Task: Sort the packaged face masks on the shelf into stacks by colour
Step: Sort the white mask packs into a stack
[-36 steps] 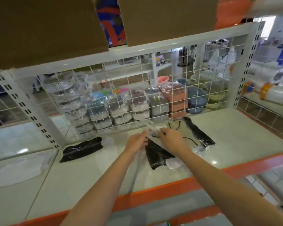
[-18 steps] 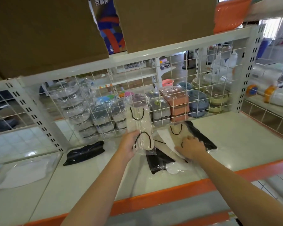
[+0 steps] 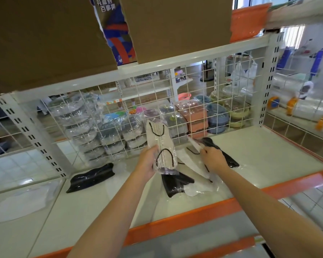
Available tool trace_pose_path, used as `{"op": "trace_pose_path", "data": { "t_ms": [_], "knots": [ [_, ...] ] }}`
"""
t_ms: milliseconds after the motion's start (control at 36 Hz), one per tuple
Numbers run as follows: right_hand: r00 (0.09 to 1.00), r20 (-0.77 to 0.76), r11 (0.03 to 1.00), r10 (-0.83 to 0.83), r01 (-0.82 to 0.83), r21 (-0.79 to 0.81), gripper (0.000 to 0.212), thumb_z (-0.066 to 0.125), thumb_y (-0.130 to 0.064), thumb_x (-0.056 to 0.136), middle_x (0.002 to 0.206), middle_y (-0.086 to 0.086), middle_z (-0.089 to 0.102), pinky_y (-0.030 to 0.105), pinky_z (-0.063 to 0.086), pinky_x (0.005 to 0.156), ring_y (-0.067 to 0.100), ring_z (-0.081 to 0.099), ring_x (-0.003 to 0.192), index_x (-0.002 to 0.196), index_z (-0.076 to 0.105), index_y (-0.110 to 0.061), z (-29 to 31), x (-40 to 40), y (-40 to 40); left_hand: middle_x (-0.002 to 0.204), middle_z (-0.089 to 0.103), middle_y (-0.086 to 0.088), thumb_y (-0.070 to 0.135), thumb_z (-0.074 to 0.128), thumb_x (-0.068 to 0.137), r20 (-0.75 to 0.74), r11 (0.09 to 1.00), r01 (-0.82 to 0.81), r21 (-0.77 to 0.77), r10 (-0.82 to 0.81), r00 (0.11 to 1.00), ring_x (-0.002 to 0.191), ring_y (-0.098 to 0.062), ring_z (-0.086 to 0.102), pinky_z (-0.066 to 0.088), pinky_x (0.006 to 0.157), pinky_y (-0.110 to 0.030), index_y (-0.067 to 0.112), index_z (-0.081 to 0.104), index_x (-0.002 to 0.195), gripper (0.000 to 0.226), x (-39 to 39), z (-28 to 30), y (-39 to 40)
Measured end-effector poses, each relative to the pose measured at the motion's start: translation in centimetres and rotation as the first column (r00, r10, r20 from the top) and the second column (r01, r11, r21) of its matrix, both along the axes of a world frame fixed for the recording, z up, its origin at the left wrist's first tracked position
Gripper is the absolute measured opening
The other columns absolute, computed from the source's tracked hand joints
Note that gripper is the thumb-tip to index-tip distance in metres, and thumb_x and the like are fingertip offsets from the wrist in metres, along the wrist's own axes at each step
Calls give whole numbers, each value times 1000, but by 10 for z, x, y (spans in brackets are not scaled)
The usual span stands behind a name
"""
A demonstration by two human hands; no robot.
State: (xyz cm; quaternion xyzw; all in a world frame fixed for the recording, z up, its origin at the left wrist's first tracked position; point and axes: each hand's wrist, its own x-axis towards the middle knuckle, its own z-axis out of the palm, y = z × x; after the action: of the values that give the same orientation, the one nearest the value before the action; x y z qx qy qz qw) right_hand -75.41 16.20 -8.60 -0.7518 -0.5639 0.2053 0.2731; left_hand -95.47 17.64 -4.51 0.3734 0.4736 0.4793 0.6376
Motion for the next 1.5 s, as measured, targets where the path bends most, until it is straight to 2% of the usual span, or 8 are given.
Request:
{"op": "trace_pose_path", "data": {
  "t_ms": [194, 361, 639, 806, 1028, 1139, 1306, 1500],
  "knots": [
    [948, -191, 938, 254, -193, 288, 33, 33, -30, 101, 79, 4, 56, 31, 37, 66, 19, 50, 72, 82, 55, -15, 49, -39, -13, 113, 67, -15, 36, 41, 99, 143, 988, 154, -15, -151, 978, 103, -30, 63, 51, 84, -45, 11, 58, 124, 39, 2, 1, -5],
    [810, -129, 817, 573, -549, 177, 39, 33, -34, 102, 104, -5, 58, 27, 41, 87, 10, 52, 92, 123, 59, -14, 60, -72, -27, 94, 62, -19, 33, 51, 94, 108, 983, 180, -36, -176, 979, 81, -28, 64, 59, 65, -36, 3, 62, 102, 33, 1, 2, -9],
    [959, -31, 957, 281, -278, 79, 33, 42, -10, 96, 122, 1, 58, 26, 43, 89, 22, 56, 111, 125, 57, -12, 34, -40, -5, 112, 65, -14, 7, 47, 97, 2, 998, -57, -26, 57, 998, 94, -25, 63, 54, 74, -36, 1, 52, 128, 32, -29, -1, -8],
    [928, 328, 946, 175, -67, -316, 63, 47, -49, 87, 134, 12, 47, 40, 42, 99, 31, 48, 119, 135, 41, -8, -25, -1, -7, 118, 62, -16, 7, 49, 97, 13, 997, -76, -33, 76, 997, 108, -30, 60, 47, 95, -46, 0, 52, 126, 30, -34, 3, -10],
    [925, 363, 956, 109, 2, -294, 28, 39, -20, 94, 114, 7, 62, 37, 49, 88, 27, 58, 105, 111, 60, -11, -15, -4, -7, 111, 64, -15, 6, 49, 96, -23, 992, -77, -97, 75, 997, 104, -28, 62, 46, 97, -46, 0, 54, 122, 27, -31, -2, -6],
    [990, 121, 992, -77, 89, -93, 23, 41, -23, 95, 89, 9, 61, 31, 45, 73, 26, 58, 82, 93, 59, -9, -1, -7, -2, 107, 65, -11, 4, 44, 98, -27, 995, -48, -86, 46, 999, 105, -27, 59, 45, 96, -46, 4, 59, 102, 15, -21, 2, -12],
    [966, -171, 965, 195, -157, 211, 31, 39, -27, 99, 69, -3, 52, 32, 42, 69, 16, 50, 68, 74, 55, -19, 49, -44, -9, 101, 69, -12, 14, 43, 100, 6, 996, -44, -81, 45, 999, 90, -23, 66, 55, 78, -38, 5, 58, 115, 23, -9, 1, -7],
    [781, -116, 789, 614, -604, 107, 40, 35, -27, 102, 127, 13, 56, 39, 31, 109, 25, 49, 119, 123, 58, -2, 69, -83, -27, 107, 68, -19, 45, 38, 97, 146, 988, 156, -1, -155, 977, 95, -23, 69, 53, 87, -35, 3, 61, 112, 50, -11, 6, -8]
  ]
}}
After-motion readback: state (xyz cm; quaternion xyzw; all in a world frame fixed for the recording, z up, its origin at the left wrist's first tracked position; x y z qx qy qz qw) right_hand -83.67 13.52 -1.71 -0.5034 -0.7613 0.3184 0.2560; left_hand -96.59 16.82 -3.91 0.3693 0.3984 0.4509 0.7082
